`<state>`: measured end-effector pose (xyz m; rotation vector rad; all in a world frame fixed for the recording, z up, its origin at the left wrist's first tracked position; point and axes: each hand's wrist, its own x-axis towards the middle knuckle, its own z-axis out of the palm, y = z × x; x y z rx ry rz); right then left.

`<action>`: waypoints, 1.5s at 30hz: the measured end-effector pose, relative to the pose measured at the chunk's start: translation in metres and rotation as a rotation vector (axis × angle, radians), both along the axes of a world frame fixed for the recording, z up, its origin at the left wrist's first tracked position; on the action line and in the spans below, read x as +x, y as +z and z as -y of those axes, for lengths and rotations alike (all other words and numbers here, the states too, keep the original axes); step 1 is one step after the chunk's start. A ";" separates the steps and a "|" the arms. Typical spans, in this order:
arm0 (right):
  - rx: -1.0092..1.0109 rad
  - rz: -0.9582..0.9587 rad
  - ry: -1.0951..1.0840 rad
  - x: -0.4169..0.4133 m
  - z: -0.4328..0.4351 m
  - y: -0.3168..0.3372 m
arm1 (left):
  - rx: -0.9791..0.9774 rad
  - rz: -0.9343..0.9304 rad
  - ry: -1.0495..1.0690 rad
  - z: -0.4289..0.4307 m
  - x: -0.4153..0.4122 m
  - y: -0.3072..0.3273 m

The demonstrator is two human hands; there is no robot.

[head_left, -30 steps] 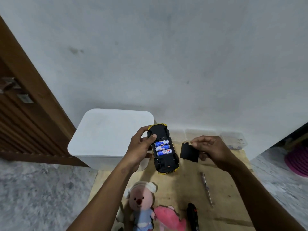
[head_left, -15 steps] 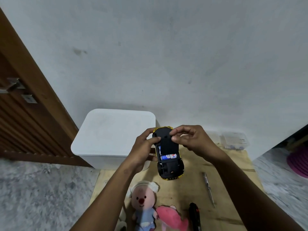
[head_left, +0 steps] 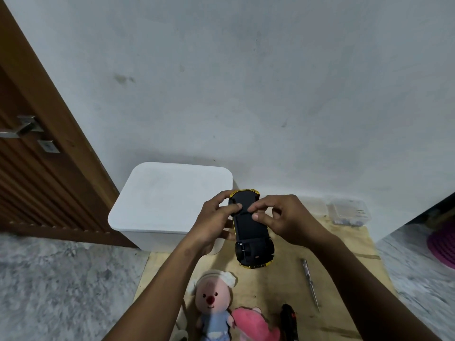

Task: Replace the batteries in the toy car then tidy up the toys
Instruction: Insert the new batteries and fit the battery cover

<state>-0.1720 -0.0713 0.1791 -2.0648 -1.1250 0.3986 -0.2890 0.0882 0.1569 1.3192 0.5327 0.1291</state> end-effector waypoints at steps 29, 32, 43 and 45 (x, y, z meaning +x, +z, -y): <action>0.339 -0.128 -0.368 -0.018 -0.007 -0.022 | 0.046 0.094 -0.081 -0.007 0.000 -0.003; 0.347 -0.082 -0.392 -0.017 -0.009 -0.020 | 0.050 0.130 -0.084 -0.005 0.001 -0.003; 0.262 0.026 -0.284 -0.008 -0.011 -0.016 | 0.127 0.166 -0.114 -0.004 0.006 -0.005; 0.237 0.049 -0.271 -0.008 -0.012 -0.015 | 0.142 0.168 -0.109 -0.005 0.006 -0.005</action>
